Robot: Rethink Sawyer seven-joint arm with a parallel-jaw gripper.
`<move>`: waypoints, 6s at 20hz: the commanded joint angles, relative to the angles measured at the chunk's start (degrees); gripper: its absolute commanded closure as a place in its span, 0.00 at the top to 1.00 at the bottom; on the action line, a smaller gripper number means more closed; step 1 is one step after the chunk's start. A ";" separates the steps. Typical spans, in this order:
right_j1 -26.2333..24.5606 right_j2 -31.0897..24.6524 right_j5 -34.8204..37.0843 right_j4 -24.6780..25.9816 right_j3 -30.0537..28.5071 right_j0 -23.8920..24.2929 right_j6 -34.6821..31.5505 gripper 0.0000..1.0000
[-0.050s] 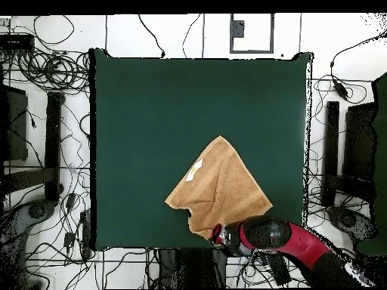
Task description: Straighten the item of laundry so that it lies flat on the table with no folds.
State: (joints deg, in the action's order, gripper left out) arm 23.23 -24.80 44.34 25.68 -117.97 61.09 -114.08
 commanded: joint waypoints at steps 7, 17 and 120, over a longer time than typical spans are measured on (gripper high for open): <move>0.30 -0.02 9.96 -2.34 1.33 0.44 2.53 0.00; -0.34 0.60 8.99 -2.96 1.77 1.44 0.81 1.00; -13.28 0.24 -31.27 -28.45 9.13 -14.74 -5.72 1.00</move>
State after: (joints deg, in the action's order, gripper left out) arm 17.44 -19.19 19.65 -5.00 -117.91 48.63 -120.37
